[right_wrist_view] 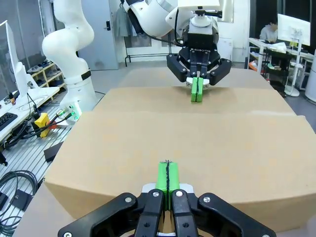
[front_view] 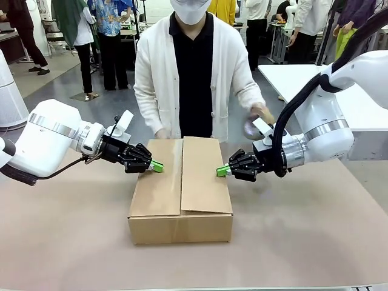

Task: Wrap the clocks to prevent damage.
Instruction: Push the left (or right) flap of the Package Box to close it, then after the human seals the box with tape, release both hands from the side flaps of the Package Box.

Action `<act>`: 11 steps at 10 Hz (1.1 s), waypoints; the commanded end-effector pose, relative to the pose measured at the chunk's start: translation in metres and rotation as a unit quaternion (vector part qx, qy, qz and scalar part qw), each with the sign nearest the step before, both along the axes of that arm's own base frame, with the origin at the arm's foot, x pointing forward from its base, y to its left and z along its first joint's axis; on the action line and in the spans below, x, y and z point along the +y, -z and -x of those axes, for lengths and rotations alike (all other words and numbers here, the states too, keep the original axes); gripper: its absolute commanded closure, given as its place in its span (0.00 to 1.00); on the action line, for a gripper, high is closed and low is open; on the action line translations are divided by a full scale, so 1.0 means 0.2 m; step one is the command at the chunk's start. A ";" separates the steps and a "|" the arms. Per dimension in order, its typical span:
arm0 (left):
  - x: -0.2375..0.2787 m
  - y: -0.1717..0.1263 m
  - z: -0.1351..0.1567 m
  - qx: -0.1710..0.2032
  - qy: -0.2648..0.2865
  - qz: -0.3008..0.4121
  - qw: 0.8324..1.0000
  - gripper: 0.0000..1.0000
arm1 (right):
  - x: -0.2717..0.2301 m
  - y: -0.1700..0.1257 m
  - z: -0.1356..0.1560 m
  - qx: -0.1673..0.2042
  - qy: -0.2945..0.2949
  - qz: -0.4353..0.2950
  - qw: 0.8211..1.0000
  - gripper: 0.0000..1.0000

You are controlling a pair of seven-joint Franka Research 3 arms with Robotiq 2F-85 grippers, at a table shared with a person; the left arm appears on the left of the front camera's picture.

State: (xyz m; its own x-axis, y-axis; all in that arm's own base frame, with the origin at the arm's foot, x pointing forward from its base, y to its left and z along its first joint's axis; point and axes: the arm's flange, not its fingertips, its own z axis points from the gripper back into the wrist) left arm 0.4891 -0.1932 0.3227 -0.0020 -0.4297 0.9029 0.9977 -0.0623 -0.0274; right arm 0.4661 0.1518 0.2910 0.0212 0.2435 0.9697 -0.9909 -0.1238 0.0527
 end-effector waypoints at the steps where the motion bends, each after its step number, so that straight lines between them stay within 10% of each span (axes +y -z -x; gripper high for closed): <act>1: 0.00 0.02 0.00 -0.001 -0.004 -0.010 1.000 1.00 | 0.00 0.02 0.00 0.002 0.001 0.004 1.000 0.99; 11: 0.00 0.02 0.00 -0.001 -0.004 -0.010 1.000 1.00 | 0.00 0.02 0.00 0.002 0.001 0.004 1.000 0.99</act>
